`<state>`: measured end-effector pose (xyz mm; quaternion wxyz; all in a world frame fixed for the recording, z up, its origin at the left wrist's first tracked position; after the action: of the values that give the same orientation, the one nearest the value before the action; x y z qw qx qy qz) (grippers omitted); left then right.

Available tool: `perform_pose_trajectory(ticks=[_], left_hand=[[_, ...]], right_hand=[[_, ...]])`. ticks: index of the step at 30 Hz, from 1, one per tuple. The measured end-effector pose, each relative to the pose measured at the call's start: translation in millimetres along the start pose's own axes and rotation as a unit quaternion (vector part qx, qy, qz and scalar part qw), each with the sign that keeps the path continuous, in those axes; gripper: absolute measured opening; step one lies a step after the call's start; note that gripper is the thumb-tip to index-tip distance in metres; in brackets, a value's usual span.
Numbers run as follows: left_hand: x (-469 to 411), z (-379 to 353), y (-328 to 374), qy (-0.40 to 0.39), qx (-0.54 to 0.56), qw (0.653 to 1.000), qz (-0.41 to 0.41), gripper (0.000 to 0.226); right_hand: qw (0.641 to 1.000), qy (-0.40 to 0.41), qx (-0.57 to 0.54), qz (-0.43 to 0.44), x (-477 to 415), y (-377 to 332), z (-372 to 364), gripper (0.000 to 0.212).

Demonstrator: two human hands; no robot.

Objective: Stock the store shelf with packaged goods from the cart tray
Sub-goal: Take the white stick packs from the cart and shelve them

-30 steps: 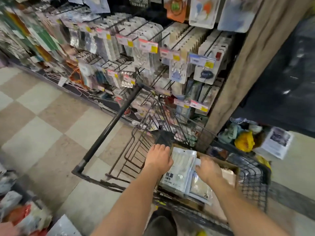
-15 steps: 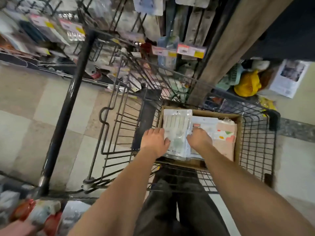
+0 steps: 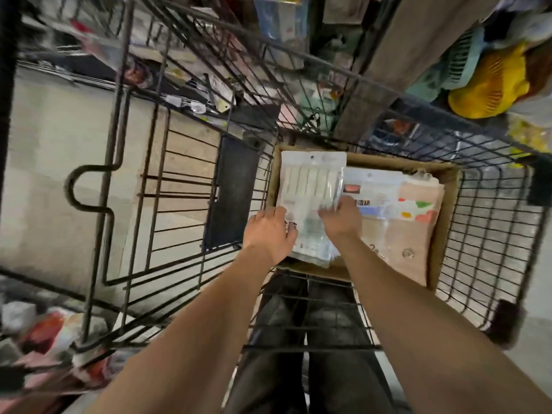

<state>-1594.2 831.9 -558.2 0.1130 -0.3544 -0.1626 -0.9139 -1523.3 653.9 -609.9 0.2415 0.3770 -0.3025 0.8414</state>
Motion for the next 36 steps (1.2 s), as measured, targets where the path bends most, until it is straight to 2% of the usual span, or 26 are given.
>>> perform_pose_trajectory(ticks=[3, 7, 11, 13, 17, 24, 30, 36], left_hand=[[-8.2, -6.2, 0.6, -0.006, 0.023, 1.0, 0.015, 0.052], [-20.6, -20.0, -5.8, -0.023, 0.093, 0.993, 0.062, 0.054], [-37.4, -40.3, -9.0, -0.04, 0.147, 0.982, 0.11, 0.071], [-46.3, -49.4, -9.6, -0.048, 0.156, 0.978, 0.133, 0.079], [-61.1, -62.4, -2.4, -0.053, 0.098, 0.985, 0.134, 0.089], [-73.1, -75.8, -5.1, -0.01, 0.191, 0.966, 0.173, 0.1], [-83.7, -77.3, -10.4, 0.014, 0.217, 0.957, 0.19, 0.087], [-80.5, -91.3, -17.8, 0.029, 0.375, 0.9, 0.218, 0.098]], right_hand=[[0.998, 0.01, -0.067, -0.01, -5.7, 13.0, 26.7, 0.026], [0.993, 0.012, -0.113, -0.037, -19.7, 42.4, 61.4, 0.035], [0.975, -0.016, -0.218, -0.052, -30.2, 60.0, 83.0, 0.051], [0.973, -0.035, -0.224, -0.05, -35.4, 64.4, 85.1, 0.04], [0.971, -0.048, -0.231, -0.039, -43.4, 67.7, 81.6, 0.022], [0.97, -0.01, -0.236, -0.056, -50.6, 88.6, 88.8, 0.021], [0.968, 0.012, -0.245, -0.062, -48.0, 98.2, 96.4, 0.03], [0.972, 0.013, -0.226, -0.064, -48.3, 101.8, 95.9, 0.034]])
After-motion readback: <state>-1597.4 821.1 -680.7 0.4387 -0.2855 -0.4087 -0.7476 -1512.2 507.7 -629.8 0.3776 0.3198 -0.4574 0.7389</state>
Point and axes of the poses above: each hand's wrist, its own x-axis away from the middle knuckle, its own z-axis out of the back of the hand, y = z × x, the point moved 10 cm from there along -x, towards the middle knuckle, and after that the axes turned 5 degrees about -z, right-handed, at the moved point
